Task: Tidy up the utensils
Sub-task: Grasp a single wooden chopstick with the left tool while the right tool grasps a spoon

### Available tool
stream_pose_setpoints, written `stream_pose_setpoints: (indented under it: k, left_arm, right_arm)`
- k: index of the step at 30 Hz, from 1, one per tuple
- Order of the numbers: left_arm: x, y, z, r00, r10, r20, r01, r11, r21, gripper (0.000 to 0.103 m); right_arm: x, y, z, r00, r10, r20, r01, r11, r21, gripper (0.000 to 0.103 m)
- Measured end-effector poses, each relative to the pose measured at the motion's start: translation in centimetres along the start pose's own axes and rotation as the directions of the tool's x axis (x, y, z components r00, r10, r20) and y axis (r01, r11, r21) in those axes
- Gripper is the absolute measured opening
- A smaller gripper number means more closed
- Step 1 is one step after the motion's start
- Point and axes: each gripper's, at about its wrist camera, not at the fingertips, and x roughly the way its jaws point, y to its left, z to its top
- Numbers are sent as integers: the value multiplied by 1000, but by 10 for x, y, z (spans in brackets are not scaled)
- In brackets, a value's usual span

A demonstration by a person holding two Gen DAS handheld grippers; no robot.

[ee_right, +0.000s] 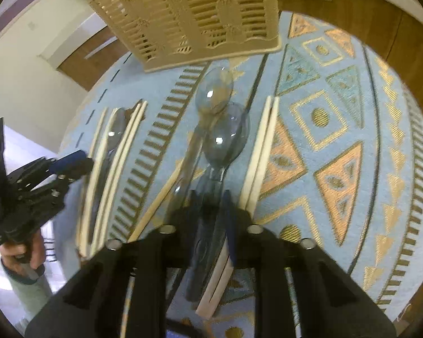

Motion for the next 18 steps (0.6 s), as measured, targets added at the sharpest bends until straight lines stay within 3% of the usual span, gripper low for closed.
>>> stream_pose_setpoints:
  k: [2, 4, 5, 18]
  left_arm:
    - [1, -5, 1, 999, 32, -8, -32, 999, 25, 27]
    - [0, -6, 1, 999, 36, -3, -36, 999, 27, 7]
    - [0, -5, 1, 999, 36, -2, -36, 999, 19, 4]
    - [-23, 9, -2, 991, -70, 115, 81, 992, -95, 4]
  right_arm:
    - [-2, -2, -2, 1000, 5, 12, -5, 1000, 2, 10]
    - [-7, -8, -6, 998, 50, 32, -51, 998, 25, 3]
    - [-9, -11, -7, 997, 70, 41, -71, 997, 35, 2]
    - [-26, -22, -12, 985, 126, 115, -132, 990, 42, 1]
